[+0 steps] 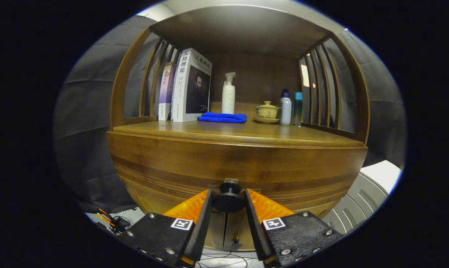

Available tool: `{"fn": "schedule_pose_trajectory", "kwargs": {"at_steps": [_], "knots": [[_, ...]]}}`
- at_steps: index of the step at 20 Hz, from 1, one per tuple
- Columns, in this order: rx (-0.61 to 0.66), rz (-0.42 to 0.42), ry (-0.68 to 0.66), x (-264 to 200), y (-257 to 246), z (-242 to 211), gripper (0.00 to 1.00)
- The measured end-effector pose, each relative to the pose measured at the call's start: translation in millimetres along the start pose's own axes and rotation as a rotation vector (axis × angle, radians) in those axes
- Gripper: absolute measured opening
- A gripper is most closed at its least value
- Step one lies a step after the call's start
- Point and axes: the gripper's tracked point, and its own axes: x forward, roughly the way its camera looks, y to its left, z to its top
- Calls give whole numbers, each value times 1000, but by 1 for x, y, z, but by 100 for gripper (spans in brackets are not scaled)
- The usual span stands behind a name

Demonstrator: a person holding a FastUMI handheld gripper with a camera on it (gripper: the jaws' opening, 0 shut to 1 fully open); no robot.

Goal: Pull open the drawer, take out the items inside it, and place them on the countertop above the cabinet.

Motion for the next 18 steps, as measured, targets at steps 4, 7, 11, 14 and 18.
{"fn": "schedule_pose_trajectory", "kwargs": {"at_steps": [4, 7, 11, 14, 18], "knots": [[22, -14, 26, -1, -1, -1, 46], [43, -4, 41, -1, -1, -1, 41], [33, -2, 44, -9, -1, -2, 41], [28, -5, 47, -19, 0, -3, 41], [19, -1, 49, -36, 1, -5, 41]]}}
